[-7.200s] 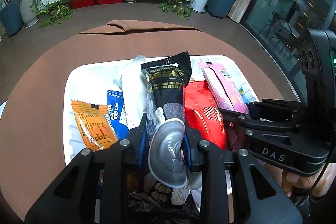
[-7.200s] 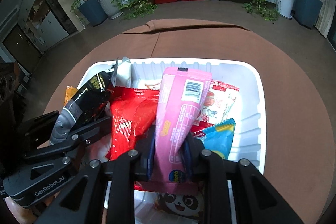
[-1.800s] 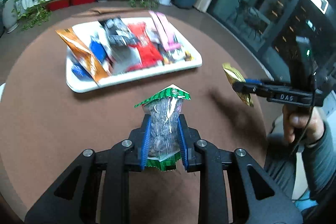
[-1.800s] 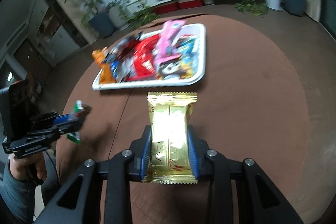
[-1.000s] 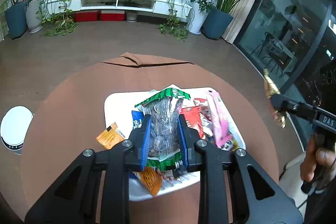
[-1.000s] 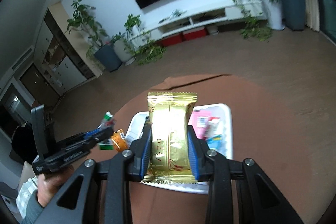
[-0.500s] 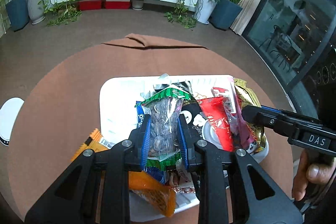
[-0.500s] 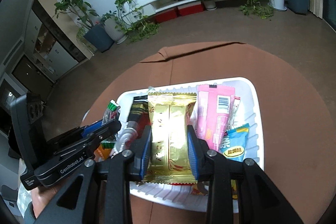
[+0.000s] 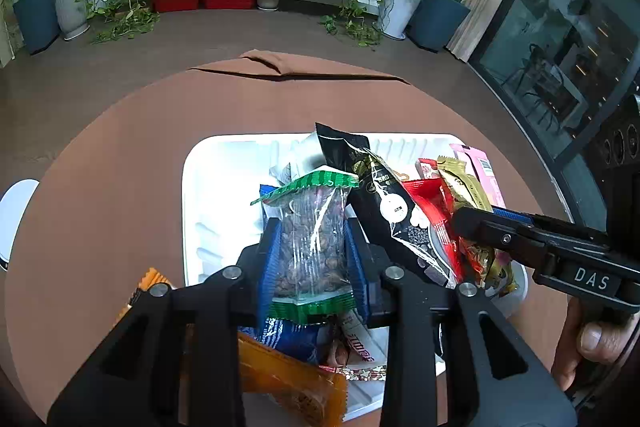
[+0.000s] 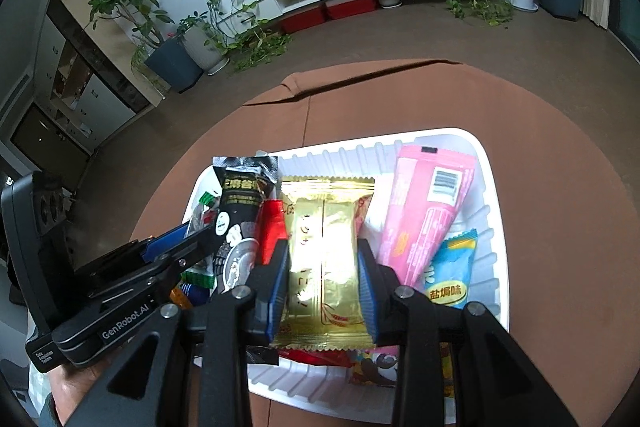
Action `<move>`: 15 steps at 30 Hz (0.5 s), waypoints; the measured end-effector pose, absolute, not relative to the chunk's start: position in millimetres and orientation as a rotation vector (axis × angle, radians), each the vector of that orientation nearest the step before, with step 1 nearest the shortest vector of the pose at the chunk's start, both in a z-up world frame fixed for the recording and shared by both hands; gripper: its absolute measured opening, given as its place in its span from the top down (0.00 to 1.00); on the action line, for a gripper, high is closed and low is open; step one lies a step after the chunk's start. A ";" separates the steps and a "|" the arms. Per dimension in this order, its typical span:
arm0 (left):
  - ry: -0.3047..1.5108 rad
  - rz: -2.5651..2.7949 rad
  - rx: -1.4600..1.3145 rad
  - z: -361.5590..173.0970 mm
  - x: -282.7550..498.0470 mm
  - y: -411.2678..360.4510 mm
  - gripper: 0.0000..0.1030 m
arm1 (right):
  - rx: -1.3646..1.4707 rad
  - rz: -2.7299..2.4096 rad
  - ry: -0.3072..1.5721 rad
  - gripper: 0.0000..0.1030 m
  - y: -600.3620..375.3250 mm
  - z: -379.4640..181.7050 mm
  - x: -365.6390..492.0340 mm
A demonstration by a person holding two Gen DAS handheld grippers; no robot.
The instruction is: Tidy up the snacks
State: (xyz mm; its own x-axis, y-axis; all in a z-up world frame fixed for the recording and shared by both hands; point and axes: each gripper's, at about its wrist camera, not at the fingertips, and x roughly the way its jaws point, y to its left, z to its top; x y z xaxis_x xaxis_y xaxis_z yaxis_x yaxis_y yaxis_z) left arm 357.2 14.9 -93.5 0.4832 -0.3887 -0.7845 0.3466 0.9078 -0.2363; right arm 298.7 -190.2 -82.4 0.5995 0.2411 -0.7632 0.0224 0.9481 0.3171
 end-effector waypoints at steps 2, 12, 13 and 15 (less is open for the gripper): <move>0.966 -0.447 -0.048 -92.2 355.3 15.4 0.71 | 0.315 0.127 0.922 0.65 -191.6 -83.3 298.0; 0.951 -0.427 -0.056 -84.9 355.0 21.6 0.53 | 0.328 0.127 0.929 0.62 -193.3 -85.0 296.3; 0.950 -0.428 -0.057 -83.8 354.5 22.0 0.53 | 0.328 0.126 0.929 0.61 -192.4 -84.9 296.3; 0.947 -0.429 -0.056 -80.6 348.9 22.8 0.53 | 0.331 0.126 0.926 0.60 -192.5 -84.0 295.3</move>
State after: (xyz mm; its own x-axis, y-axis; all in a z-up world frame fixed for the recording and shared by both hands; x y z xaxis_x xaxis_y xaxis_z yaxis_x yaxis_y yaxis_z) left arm 348.9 22.8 -80.6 0.5068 -0.3800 -0.7738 0.3313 0.9145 -0.2321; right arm 295.3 -192.5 -84.0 0.5982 0.2475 -0.7622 0.0345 0.9423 0.3330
